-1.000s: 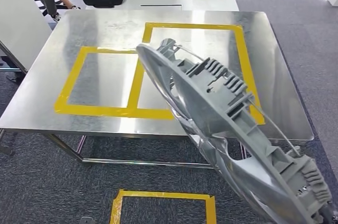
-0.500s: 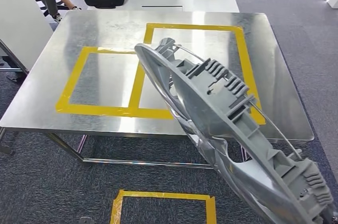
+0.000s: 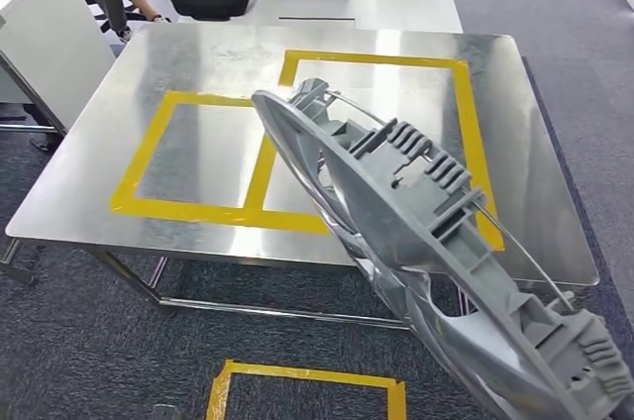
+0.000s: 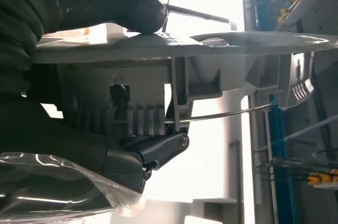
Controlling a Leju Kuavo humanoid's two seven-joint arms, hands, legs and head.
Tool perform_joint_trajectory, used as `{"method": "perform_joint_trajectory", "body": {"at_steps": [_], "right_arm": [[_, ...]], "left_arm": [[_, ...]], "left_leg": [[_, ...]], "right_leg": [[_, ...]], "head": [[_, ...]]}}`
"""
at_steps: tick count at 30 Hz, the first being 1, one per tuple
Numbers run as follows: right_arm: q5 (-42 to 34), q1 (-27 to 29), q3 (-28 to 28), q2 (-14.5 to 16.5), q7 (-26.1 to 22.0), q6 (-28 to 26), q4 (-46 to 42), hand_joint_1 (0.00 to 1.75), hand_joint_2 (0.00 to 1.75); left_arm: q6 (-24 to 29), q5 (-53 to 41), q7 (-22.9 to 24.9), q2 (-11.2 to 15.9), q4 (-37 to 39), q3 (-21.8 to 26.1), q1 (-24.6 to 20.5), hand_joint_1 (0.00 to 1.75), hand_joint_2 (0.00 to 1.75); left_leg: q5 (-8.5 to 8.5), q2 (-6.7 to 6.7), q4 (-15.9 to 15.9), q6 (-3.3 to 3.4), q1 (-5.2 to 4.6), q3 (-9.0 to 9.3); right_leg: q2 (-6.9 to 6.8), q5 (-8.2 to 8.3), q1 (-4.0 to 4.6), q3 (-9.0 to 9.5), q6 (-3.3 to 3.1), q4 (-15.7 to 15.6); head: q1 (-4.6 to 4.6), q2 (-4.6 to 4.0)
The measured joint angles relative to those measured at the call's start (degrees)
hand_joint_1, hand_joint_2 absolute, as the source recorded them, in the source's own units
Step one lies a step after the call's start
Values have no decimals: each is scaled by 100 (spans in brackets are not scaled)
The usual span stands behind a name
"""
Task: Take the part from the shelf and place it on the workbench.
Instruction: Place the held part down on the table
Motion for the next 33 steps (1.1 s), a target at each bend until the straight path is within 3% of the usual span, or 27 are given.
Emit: {"method": "perform_joint_trajectory", "body": {"at_steps": [2, 4, 5, 8, 9, 10, 11, 13, 14, 15, 18, 19, 26, 33], "right_arm": [[1, 10, -4, 0, 1, -1, -2, 175, 175], [2, 9, -8, 0, 0, -2, -2, 175, 175], [1, 4, -10, 0, -1, -2, -3, 175, 175], [0, -6, -13, 0, -2, -3, -3, 175, 175], [0, -5, -13, 0, -2, -3, -3, 175, 175], [1, -4, -13, 0, -2, -2, -3, 175, 175], [1, -3, -13, 0, -1, -2, -3, 175, 175], [2, -5, -13, 0, -1, -1, -2, 175, 175], [1, -8, -12, 0, -2, -1, -2, 175, 175], [1, -11, -12, 0, -2, -1, -2, 175, 175], [0, -7, -12, 0, -1, -1, -3, 175, 175], [0, -4, -12, 0, 0, -1, -3, 175, 175], [0, -8, -6, 0, -1, -1, -3, 175, 175], [0, -8, -6, 0, -1, -1, -3, 175, 175]], "left_arm": [[-1, 0, 0, 5, 3, 0, -5, 0, 175], [-1, -1, -1, 4, 3, 0, -9, 0, 175], [-1, -1, -1, 3, 3, 0, -10, 0, 175], [-1, -1, -1, 1, 3, 0, 11, 0, 175], [-1, -1, -1, 1, 3, -1, 23, 0, 175], [-1, -1, 0, 2, 3, -1, 32, 0, 175], [-1, -1, 0, 3, 3, -1, 37, 0, 175], [-1, -1, 0, 9, 3, -1, 36, 0, 175], [-1, 0, -1, 11, 3, -1, 35, 0, 175], [-1, 1, -1, 14, 3, -1, 33, 0, 175], [-1, 0, 0, 4, 3, -1, 32, 0, 175], [0, -1, 0, 3, 3, -1, 35, 0, 175], [-1, -1, -1, -13, 3, 0, 26, 0, 175], [-1, -1, 0, -11, 3, 0, 26, 0, 175]], "left_leg": [[-35, 5, 29, -29, -14, -3], [-133, -57, 129, -61, 7, -22], [-253, -120, 333, -79, 16, -115], [-687, -265, 1467, -85, 18, -726], [-701, -275, 1717, -69, 14, -898], [-597, -281, 1770, -41, 8, -987], [-376, -288, 1586, 2, -4, -966], [126, -335, 914, 122, -47, -766], [270, -362, 626, 171, -69, -668], [307, -385, 417, 179, -81, -596], [238, -400, 232, -10, -80, -541], [239, -402, 240, -41, -82, -547], [230, -405, 242, 36, -90, -545], [230, -405, 245, 65, -98, -543]], "right_leg": [[25, -67, 10, -1, -138, 22], [54, -98, 9, 8, -207, 32], [66, -110, 6, 22, -238, 29], [112, -149, 30, 53, -308, 25], [138, -163, 43, 70, -325, 25], [167, -181, 57, 96, -337, 25], [193, -199, 70, 132, -344, 25], [233, -240, 91, 190, -334, 18], [253, -257, 97, 208, -314, 15], [266, -277, 103, 206, -294, 22], [269, -294, 94, 191, -266, 19], [265, -287, 87, 198, -261, 1], [268, -252, 80, 250, -198, -90], [267, -239, 73, 254, -170, -105]], "head": [[-37, 1], [-72, 1], [-81, 1], [-95, 1], [-95, 1], [-95, 1], [-94, 1], [-87, 1], [-82, 1], [-80, 1], [-83, 1], [-83, 1], [-82, 1], [-83, 1]]}}
